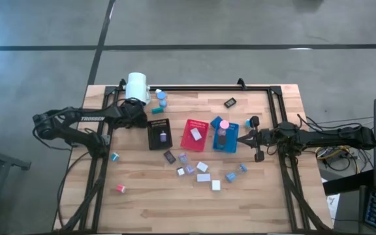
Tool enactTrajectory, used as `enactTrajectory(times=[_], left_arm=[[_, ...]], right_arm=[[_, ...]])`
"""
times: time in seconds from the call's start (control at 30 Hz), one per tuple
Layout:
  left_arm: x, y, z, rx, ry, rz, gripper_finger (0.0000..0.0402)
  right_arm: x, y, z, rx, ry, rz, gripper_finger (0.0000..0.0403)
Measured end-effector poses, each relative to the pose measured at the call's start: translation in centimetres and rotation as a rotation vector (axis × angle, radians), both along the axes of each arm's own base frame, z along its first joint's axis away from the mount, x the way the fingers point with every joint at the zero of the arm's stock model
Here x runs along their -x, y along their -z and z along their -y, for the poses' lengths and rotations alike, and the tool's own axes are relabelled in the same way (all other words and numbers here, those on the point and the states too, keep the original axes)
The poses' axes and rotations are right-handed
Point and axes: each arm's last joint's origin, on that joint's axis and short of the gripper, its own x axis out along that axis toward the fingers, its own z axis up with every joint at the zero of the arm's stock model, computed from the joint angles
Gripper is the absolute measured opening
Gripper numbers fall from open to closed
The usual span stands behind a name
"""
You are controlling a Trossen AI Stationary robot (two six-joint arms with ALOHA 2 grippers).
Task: Pick & Place Office items
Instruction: Put the top left blue digital clock into the red bin
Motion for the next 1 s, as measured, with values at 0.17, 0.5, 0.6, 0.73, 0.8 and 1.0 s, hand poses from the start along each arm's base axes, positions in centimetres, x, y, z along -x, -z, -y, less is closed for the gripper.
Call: enactTrajectory(times=[0.17,0.5,0.6,0.73,0.8,1.0], left_arm=[[-0.5,-0.4,1.5,0.011,0.070,0.021,0.0151],[-1.3,-2.6,5.4,-0.141,0.236,0.118,0.0151],[-1.2,-3.8,6.4,-0.247,0.299,0.157,0.0151],[-0.9,-5.8,7.4,-0.409,0.393,0.231,0.0151],[-0.8,-7.2,7.8,-0.484,0.467,0.265,0.0151],[-0.9,-11.4,8.3,-0.696,0.753,0.395,0.0151]], right_arm=[[0.0,0.0,0.0,-0.008,0.000,0.000,0.0008],[0.0,0.0,0.0,-0.010,0.004,0.000,0.0008],[0.0,-0.1,0.0,-0.009,0.004,0.009,0.0008],[0.0,-0.3,0.0,-0.006,0.004,0.030,0.0008],[0.0,-0.4,0.0,-0.005,0.004,0.040,0.0008],[0.0,-0.5,0.0,0.003,0.004,0.050,0.0008]])
